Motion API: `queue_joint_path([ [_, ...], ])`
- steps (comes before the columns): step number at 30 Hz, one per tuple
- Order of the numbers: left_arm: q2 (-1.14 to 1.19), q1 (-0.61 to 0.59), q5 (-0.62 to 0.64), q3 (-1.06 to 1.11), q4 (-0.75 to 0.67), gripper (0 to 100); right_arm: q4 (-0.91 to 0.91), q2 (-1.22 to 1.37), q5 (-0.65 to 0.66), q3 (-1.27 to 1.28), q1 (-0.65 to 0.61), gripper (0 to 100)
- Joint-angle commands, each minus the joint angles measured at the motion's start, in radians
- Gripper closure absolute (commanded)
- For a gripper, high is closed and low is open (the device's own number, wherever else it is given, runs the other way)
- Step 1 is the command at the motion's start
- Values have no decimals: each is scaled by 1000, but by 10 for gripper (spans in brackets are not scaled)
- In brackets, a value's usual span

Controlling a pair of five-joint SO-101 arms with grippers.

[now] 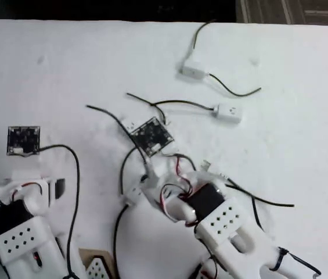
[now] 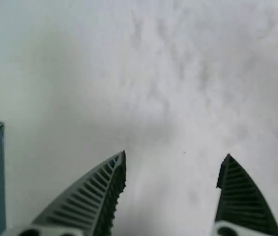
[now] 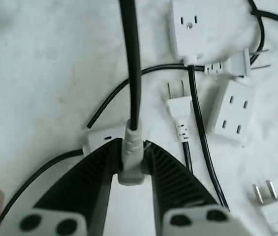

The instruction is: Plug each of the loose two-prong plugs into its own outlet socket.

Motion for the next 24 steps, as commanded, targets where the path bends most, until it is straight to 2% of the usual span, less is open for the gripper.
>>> queue_joint_path([
  [1, -18, -5, -3, 69, -94, 702, -171, -22, 5, 60, -7, 981],
  [9, -18, -5, -2, 117, -129, 702, -426, -22, 89, 249, -36, 981],
  [22, -18, -5, -3, 137, -130, 702, -648, -15, 92, 397, -36, 981],
  [24, -18, -5, -3, 137, -130, 702, -662, -15, 129, 410, -35, 981],
])
